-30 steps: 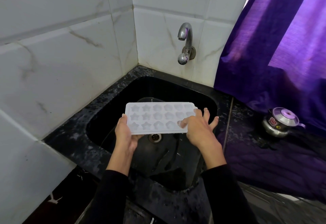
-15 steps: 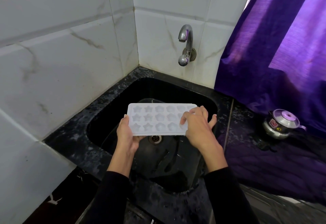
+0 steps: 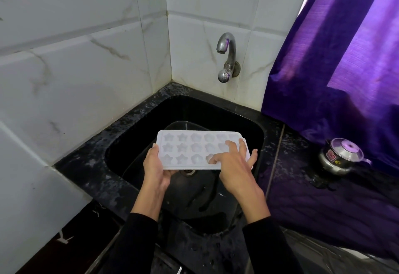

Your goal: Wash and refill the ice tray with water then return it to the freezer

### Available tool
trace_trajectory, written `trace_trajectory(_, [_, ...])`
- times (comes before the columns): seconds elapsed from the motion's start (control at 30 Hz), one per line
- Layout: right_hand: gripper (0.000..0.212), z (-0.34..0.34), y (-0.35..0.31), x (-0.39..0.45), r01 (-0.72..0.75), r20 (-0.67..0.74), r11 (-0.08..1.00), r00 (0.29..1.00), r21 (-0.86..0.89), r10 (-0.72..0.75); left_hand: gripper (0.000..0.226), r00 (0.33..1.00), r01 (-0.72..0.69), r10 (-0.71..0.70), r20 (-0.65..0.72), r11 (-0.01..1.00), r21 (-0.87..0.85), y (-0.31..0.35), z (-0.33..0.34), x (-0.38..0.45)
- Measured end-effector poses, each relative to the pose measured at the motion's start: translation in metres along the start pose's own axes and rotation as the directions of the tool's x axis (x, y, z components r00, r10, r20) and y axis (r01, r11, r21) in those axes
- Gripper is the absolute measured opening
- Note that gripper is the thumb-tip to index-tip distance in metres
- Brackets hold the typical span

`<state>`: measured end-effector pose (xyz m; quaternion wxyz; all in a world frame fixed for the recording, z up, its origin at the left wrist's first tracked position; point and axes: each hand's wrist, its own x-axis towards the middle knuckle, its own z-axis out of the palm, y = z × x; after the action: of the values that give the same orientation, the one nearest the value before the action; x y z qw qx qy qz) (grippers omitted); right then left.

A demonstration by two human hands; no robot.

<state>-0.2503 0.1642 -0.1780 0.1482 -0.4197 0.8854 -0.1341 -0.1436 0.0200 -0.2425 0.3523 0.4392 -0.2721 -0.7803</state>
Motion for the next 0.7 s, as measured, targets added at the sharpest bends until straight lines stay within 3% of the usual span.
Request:
trace_trajectory(0.17, [0.078, -0.001, 0.006, -0.010, -0.003, 0.022, 0.998, 1.000, 0.066, 0.001, 0.038, 1.000, -0.015, 0.014, -0.025, 1.000, -0.018, -0.008, -0.001, -0.010])
trace_trajectory(0.27, [0.068, 0.002, 0.013, -0.011, 0.014, 0.024, 0.994, 1.000, 0.111, -0.017, 0.040, 0.999, -0.026, 0.025, -0.041, 0.999, -0.026, -0.014, -0.002, -0.014])
trace_trajectory(0.57, [0.083, 0.005, 0.028, -0.013, 0.060, -0.028, 0.998, 0.998, -0.017, -0.061, 0.039, 0.998, -0.037, 0.036, -0.043, 0.999, -0.026, -0.024, 0.006, -0.022])
trace_trajectory(0.7, [0.077, 0.006, 0.032, -0.011, 0.066, -0.023, 0.998, 0.998, -0.020, -0.066, 0.037, 0.998, -0.036, 0.035, -0.048, 0.999, -0.015, -0.027, 0.006, -0.023])
